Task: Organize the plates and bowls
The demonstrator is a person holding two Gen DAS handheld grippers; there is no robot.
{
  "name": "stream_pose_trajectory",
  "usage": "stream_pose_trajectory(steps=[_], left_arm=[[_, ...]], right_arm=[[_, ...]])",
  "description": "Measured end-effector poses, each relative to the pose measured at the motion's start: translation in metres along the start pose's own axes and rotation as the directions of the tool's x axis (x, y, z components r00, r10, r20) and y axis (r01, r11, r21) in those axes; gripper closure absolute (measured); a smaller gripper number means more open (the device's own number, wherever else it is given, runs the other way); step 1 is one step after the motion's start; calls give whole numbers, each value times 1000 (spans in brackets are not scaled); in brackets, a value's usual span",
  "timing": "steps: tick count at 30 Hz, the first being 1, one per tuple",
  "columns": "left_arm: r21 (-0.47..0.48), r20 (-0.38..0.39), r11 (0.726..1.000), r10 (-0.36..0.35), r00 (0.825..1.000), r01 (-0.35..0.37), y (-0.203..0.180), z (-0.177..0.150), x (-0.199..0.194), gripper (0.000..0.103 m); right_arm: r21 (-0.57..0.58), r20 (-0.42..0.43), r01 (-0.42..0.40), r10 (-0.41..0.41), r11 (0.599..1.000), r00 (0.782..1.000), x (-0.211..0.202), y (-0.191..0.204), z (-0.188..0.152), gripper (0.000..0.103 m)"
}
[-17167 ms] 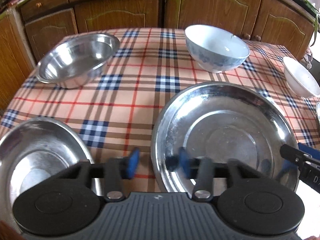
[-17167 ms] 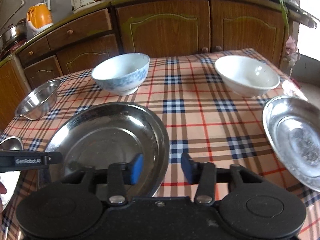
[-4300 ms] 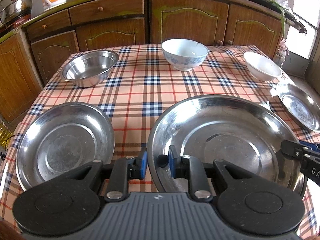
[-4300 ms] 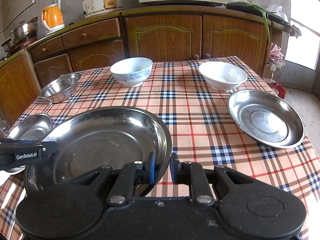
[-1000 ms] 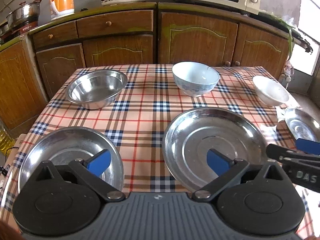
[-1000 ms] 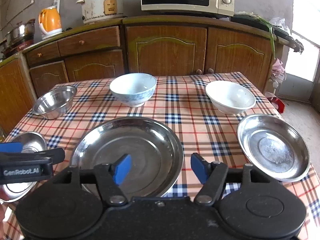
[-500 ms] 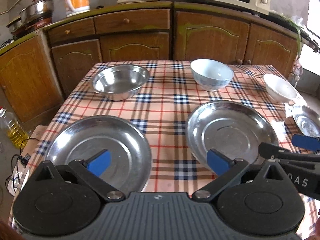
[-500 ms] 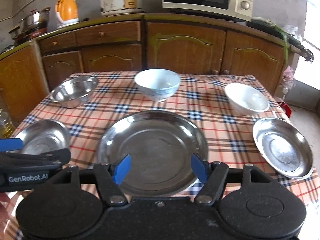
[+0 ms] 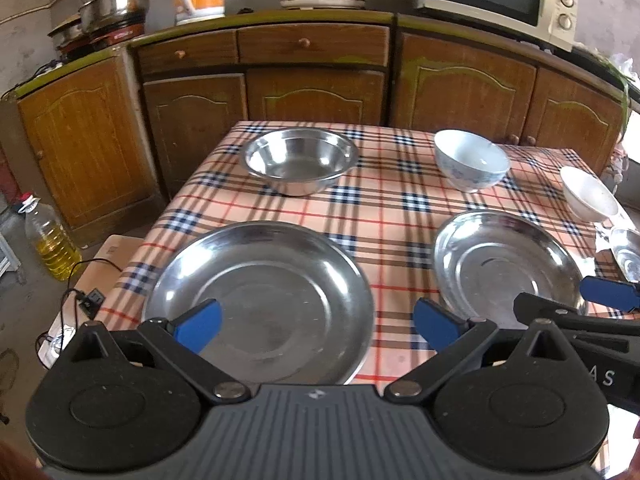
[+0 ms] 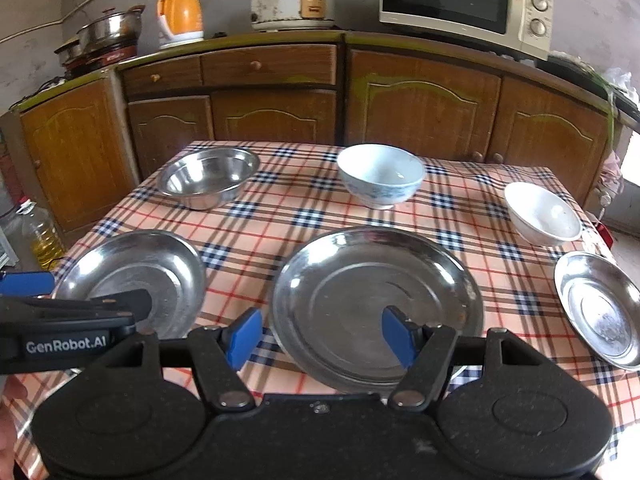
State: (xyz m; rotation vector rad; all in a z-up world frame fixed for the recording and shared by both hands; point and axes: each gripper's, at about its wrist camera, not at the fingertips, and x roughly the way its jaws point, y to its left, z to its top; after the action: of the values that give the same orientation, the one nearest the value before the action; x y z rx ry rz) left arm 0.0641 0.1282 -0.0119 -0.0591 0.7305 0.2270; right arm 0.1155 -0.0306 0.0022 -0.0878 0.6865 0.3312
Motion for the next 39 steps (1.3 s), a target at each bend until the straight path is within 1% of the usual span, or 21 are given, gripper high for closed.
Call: stream_pose_trajectory(steps=[11,16,22,26,35,39], left_arm=[[-24,9,999,28,1000,-28,28,-5,-4,0],[-42,1,998,40,999,-40,42,-9,-2,0],[-64,-5,997,38,999,-38,60,-11,5,0],[-76,-14,995,60,998,-61,70,-12,11,0],[-121,-66,983,129,989,-136,104,-15,36,0],[-137,-95,979,137,986,-149,115,-16,47,0]], right_arm=[[-29,-9,-45,45,999,999,9,30,0,23],[-47,-24,-71,70,996,997,16,44,-1,23],[-65,-38,-108,106,992,994,28,60,-3,24],[-81,-52,-122,118,989,992,37,70,-4,24],[-79,-88,-126,119,989,989,62,81,-2,24],[-68,-104,-124,117,990,988,76,83,-2,24]])
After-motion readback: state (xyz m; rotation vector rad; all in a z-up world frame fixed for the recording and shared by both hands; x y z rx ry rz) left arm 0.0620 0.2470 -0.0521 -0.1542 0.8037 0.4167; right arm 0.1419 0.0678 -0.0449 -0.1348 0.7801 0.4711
